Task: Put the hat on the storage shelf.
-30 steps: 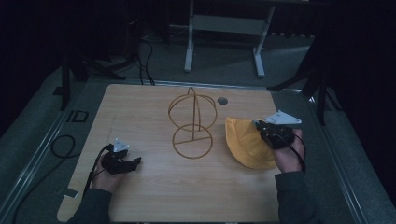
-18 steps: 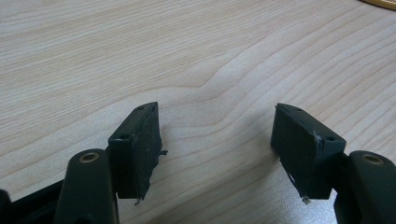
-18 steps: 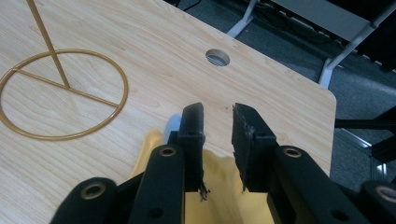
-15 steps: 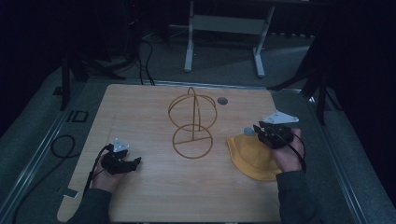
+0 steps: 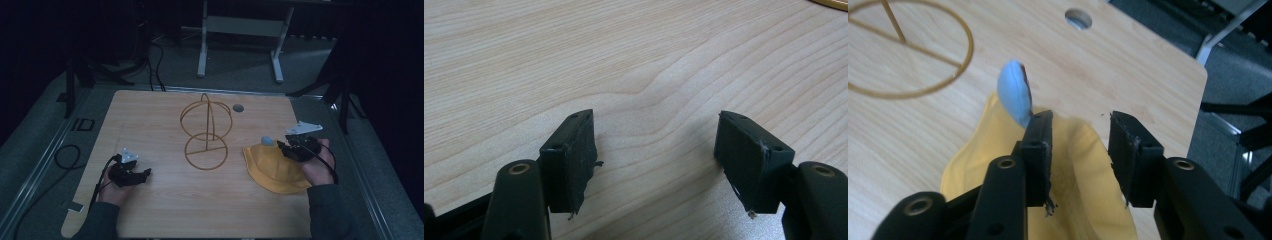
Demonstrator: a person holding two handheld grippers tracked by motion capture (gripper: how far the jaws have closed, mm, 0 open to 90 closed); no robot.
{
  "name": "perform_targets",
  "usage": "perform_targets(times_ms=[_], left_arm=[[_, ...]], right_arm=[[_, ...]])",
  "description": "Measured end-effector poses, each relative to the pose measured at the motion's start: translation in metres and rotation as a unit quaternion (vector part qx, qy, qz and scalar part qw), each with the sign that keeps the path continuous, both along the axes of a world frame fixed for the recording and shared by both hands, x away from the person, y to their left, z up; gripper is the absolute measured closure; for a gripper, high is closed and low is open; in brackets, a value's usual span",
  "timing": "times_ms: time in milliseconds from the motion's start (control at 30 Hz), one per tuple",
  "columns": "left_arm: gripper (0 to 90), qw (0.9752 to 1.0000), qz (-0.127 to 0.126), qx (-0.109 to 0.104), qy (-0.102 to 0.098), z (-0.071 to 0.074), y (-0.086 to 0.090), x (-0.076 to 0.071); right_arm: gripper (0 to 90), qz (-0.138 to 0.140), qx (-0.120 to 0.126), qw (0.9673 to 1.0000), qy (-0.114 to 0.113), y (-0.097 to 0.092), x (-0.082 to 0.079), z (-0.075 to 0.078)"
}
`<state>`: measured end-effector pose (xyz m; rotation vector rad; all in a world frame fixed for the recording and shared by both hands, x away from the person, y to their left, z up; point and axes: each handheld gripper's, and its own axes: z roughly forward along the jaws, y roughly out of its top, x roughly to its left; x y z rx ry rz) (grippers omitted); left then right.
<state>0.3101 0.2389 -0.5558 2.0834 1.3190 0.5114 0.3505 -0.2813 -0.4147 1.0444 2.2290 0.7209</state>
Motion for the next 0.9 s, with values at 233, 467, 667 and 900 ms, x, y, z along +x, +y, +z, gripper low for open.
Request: perform_targets(times_ms=[233, 467, 667, 900], left_arm=[[33.3, 1.0, 0.0, 0.0, 0.0, 0.0, 0.0, 0.0], [33.2, 1.0, 0.0, 0.0, 0.0, 0.0, 0.0, 0.0], [33.2, 1.0, 0.0, 0.0, 0.0, 0.0, 0.0, 0.0], [33.2, 1.0, 0.001, -0.001, 0.0, 0.0, 0.0, 0.0]], right_arm=[[53.1, -0.002, -0.017, 0.9996, 0.024, -0.01, 0.003, 0.004], [49.3, 0.004, -0.018, 0.9986, 0.05, -0.015, 0.004, 0.005], [47.7, 0.014, -0.014, 0.998, 0.06, -0.016, 0.0, 0.011], [43.9, 0.036, -0.045, 0.9936, 0.097, -0.013, -0.001, 0.008]])
